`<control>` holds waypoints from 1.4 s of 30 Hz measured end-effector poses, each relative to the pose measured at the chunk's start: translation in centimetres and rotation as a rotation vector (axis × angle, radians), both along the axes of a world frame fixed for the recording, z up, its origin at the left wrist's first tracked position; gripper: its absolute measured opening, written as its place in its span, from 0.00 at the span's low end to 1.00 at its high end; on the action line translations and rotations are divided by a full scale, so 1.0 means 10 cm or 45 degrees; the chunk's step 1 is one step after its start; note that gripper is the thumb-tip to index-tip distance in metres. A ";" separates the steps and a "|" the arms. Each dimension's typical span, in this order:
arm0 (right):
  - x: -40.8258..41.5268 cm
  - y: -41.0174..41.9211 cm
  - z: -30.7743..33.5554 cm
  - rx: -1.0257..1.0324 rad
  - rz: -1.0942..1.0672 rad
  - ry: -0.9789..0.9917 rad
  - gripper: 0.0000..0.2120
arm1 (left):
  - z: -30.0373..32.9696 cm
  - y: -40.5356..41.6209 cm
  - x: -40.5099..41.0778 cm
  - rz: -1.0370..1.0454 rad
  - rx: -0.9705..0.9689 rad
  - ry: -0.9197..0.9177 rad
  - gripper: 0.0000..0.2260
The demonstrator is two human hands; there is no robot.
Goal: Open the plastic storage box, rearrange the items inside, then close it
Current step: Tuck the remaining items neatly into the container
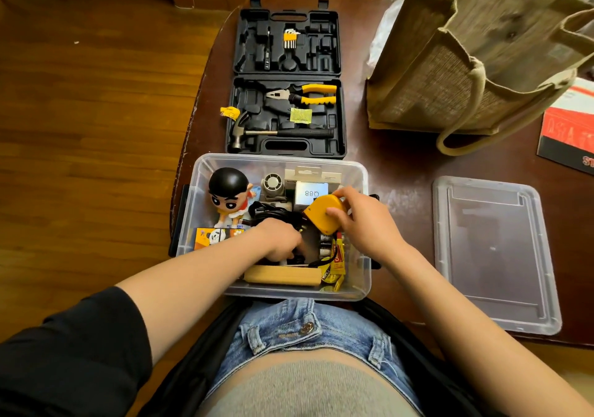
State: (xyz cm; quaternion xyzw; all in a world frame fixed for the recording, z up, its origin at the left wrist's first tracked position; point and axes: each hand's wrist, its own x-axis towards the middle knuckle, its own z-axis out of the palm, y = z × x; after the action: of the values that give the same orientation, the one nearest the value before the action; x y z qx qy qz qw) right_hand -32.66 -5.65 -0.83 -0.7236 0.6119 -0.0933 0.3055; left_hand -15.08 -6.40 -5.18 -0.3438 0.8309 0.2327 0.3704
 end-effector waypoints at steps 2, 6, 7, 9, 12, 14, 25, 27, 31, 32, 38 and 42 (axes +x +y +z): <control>0.01 -0.01 -0.02 -0.007 0.037 0.060 0.15 | 0.01 -0.01 0.05 -0.005 -0.012 -0.029 0.16; 0.05 -0.02 -0.05 0.011 0.059 0.096 0.13 | 0.02 -0.01 0.11 0.029 0.018 -0.020 0.17; 0.05 -0.02 -0.05 0.014 0.056 0.094 0.13 | 0.01 -0.01 0.11 0.056 0.030 0.014 0.18; 0.07 -0.02 -0.06 0.020 0.061 0.091 0.13 | 0.00 0.02 0.10 0.135 0.095 0.115 0.19; 0.09 -0.01 -0.07 0.013 0.070 0.088 0.14 | -0.02 0.04 0.10 0.127 0.156 0.139 0.17; 0.09 -0.01 -0.08 0.010 0.078 0.084 0.14 | -0.04 0.05 0.10 0.122 0.140 0.119 0.15; 0.06 -0.02 -0.05 0.056 0.126 0.096 0.13 | -0.02 0.11 0.19 0.359 0.001 0.179 0.18; 0.07 -0.01 -0.04 0.064 0.159 0.132 0.14 | 0.06 0.09 0.20 0.435 -0.005 0.295 0.16; 0.09 0.01 0.00 0.088 0.188 0.196 0.15 | 0.21 0.08 0.32 0.627 -0.496 0.593 0.09; 0.09 0.01 0.00 0.097 0.191 0.208 0.15 | 0.23 0.07 0.36 0.646 -0.627 0.624 0.09; 0.15 -0.03 -0.01 0.156 0.175 0.300 0.13 | 0.24 0.00 0.34 0.477 -0.794 0.314 0.11; 0.15 -0.03 0.00 0.169 0.157 0.309 0.11 | 0.24 0.00 0.29 0.406 -0.866 0.189 0.10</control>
State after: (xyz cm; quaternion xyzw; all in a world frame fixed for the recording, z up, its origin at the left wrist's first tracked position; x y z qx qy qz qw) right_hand -31.13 -5.93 -0.85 -0.7439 0.6037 0.0545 0.2815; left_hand -12.20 -6.38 -2.75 -0.5544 0.8212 0.0226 0.1331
